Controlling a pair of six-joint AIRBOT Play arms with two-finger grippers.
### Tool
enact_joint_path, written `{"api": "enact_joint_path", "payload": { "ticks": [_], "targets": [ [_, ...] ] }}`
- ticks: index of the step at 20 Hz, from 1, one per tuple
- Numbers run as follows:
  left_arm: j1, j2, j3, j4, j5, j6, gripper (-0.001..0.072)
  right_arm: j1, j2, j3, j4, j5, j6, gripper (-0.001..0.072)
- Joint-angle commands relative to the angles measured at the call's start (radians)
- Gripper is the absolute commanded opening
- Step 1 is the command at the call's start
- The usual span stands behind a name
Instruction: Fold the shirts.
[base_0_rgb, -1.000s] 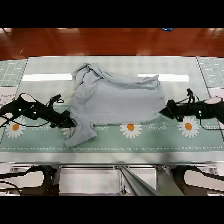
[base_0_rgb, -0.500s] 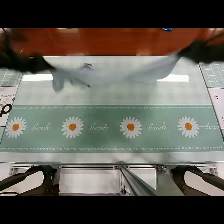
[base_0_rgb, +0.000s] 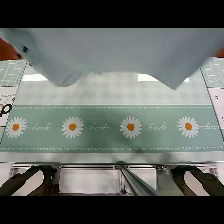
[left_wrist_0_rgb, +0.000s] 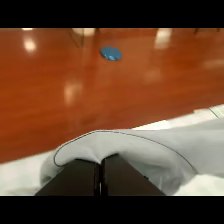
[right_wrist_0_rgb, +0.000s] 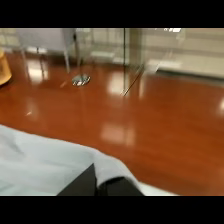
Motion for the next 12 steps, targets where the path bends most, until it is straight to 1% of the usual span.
{"api": "enact_joint_path", "payload": {
  "ticks": [1,4,5,7,10,12],
  "targets": [
    [0.0,0.168,0.015,0.135,0.005,-0.004,0.0018,0.001,0.126,0.034,-0.053,0.016,0.014,0.0023],
    [-0.006,0.307,-0.011,0.233,0.005,-0.005,0.0018,0.001,0.196,0.034,-0.102,0.09,0.034,0.0023],
    [-0.027,0.341,-0.018,0.248,0.005,-0.005,0.0018,0.001,0.213,0.034,-0.118,0.118,0.045,0.0023],
    [-0.113,0.392,-0.035,0.251,0.004,-0.016,0.0018,0.001,0.242,0.034,-0.15,0.176,0.055,0.0023],
    [-0.228,0.407,-0.057,0.282,-0.036,-0.015,0.0018,0.001,0.262,0.034,-0.169,0.272,0.088,0.0023],
    [-0.249,0.401,-0.116,0.304,-0.076,-0.015,0.0018,0.0,0.263,0.033,-0.166,0.281,0.098,0.0023]
  ]
}}
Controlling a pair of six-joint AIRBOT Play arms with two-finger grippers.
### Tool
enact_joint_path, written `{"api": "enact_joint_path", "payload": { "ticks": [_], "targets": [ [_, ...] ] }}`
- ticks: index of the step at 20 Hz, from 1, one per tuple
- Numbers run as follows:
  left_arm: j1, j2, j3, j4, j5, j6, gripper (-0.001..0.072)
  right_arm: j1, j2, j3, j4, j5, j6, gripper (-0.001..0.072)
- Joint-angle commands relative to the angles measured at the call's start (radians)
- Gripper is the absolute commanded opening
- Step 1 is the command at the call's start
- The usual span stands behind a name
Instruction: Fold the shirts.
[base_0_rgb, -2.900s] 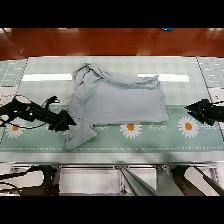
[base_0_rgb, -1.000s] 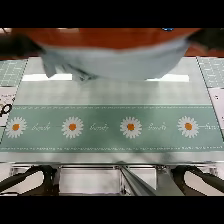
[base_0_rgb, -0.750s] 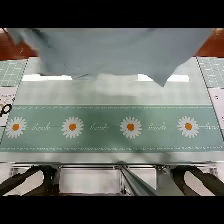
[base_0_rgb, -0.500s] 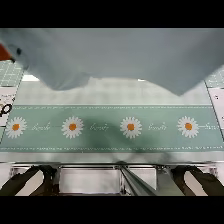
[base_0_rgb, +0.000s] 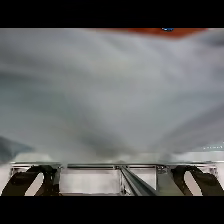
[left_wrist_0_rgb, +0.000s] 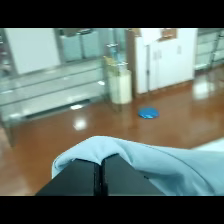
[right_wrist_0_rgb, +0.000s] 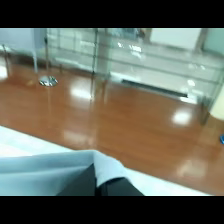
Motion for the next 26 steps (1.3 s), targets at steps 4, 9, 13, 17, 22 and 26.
{"api": "enact_joint_path", "payload": {
  "ticks": [4,9,13,17,22,26],
  "targets": [
    [-0.059,-0.023,-0.285,0.049,-0.061,-0.018,0.0019,0.0,0.016,-0.109,-0.019,0.088,0.043,0.0023],
    [-0.059,-0.238,-0.59,-0.022,0.069,0.014,0.0019,0.0,0.001,-0.504,-0.074,-0.042,0.015,0.0023],
    [-0.059,-0.562,-0.578,-0.065,0.242,0.046,0.0019,0.0,-0.208,-0.666,-0.199,-0.191,0.015,0.0023],
    [-0.059,-0.879,-0.399,-0.064,0.266,0.046,0.0019,0.001,-0.541,-0.66,-0.11,-0.334,-0.012,0.0023],
    [-0.059,-1.121,-0.176,-0.064,0.283,0.042,0.0019,0.001,-0.849,-0.601,0.036,-0.51,-0.013,0.0023],
    [-0.059,-1.178,-0.163,-0.092,0.352,0.042,0.002,0.002,-0.98,-0.554,0.117,-0.578,-0.024,0.0028]
  ]
}}
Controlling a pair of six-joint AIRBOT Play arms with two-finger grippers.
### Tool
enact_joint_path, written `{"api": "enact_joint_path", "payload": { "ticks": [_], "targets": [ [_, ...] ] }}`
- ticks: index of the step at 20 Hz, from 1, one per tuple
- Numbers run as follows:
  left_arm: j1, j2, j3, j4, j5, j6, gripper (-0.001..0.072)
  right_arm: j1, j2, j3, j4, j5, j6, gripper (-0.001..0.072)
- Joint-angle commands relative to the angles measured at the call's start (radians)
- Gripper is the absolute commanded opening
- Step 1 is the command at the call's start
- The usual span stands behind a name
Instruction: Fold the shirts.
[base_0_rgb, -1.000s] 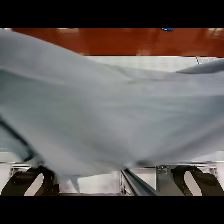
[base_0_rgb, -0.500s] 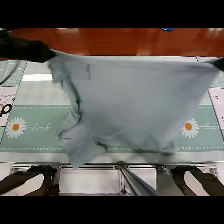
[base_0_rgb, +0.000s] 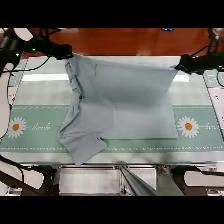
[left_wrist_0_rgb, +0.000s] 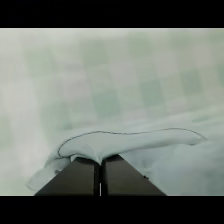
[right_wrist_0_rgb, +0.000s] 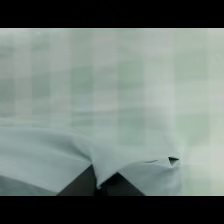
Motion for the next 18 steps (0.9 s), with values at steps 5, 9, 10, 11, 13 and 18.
{"api": "enact_joint_path", "payload": {
  "ticks": [5,9,10,11,13,18],
  "targets": [
    [0.063,-0.068,0.086,-0.024,-0.082,-0.124,0.0511,-0.026,-0.111,0.032,0.142,-0.047,-0.003,0.0416],
    [0.209,-0.05,0.076,0.072,-0.548,-0.121,0.051,-0.114,-0.061,0.0,0.127,0.157,-0.015,0.0414],
    [0.247,-0.014,0.014,0.093,-0.599,-0.124,0.0509,-0.132,-0.038,-0.035,0.122,0.185,-0.032,0.0413],
    [0.281,0.047,-0.079,0.096,-0.579,-0.122,0.0509,-0.149,-0.004,-0.089,0.108,0.201,-0.04,0.0405],
    [0.353,0.218,-0.338,0.095,-0.46,-0.121,0.0509,-0.177,0.091,-0.235,0.106,0.186,-0.079,0.0405],
    [0.537,0.601,-1.045,-0.089,-0.134,-0.083,0.0509,-0.191,0.358,-0.586,0.187,0.093,-0.151,0.0406]
  ]
}}
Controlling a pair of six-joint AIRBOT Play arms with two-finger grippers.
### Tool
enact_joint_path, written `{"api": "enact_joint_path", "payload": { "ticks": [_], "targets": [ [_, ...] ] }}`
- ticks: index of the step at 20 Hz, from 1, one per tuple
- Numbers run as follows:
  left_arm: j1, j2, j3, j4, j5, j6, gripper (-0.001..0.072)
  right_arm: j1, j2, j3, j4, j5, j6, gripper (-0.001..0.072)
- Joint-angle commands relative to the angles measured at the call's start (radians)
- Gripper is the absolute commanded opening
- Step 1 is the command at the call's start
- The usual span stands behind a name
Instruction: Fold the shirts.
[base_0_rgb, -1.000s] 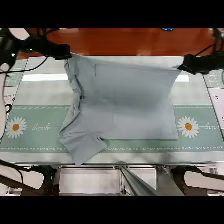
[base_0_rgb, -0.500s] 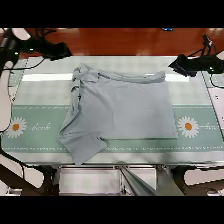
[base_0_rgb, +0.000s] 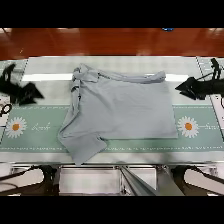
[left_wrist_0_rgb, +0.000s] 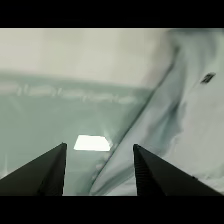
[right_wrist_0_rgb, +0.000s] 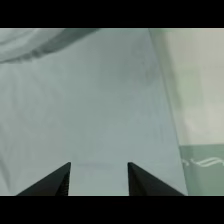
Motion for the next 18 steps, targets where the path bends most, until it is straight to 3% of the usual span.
{"api": "enact_joint_path", "payload": {
  "ticks": [1,6,12,18],
  "targets": [
    [0.123,0.237,-0.421,-0.162,0.195,0.081,0.0509,-0.01,0.171,-0.212,0.06,-0.015,-0.054,0.0406],
    [0.198,0.284,-0.544,-0.141,-0.016,0.257,0.0509,-0.007,0.32,-0.332,0.075,-0.008,-0.067,0.0406],
    [0.18,0.267,-0.61,-0.114,0.002,0.231,0.0509,0.001,0.329,-0.333,0.121,0.023,-0.08,0.0406],
    [0.082,0.262,-0.644,-0.143,0.055,0.26,0.0509,0.001,0.329,-0.333,0.122,0.023,-0.079,0.0406]
  ]
}}
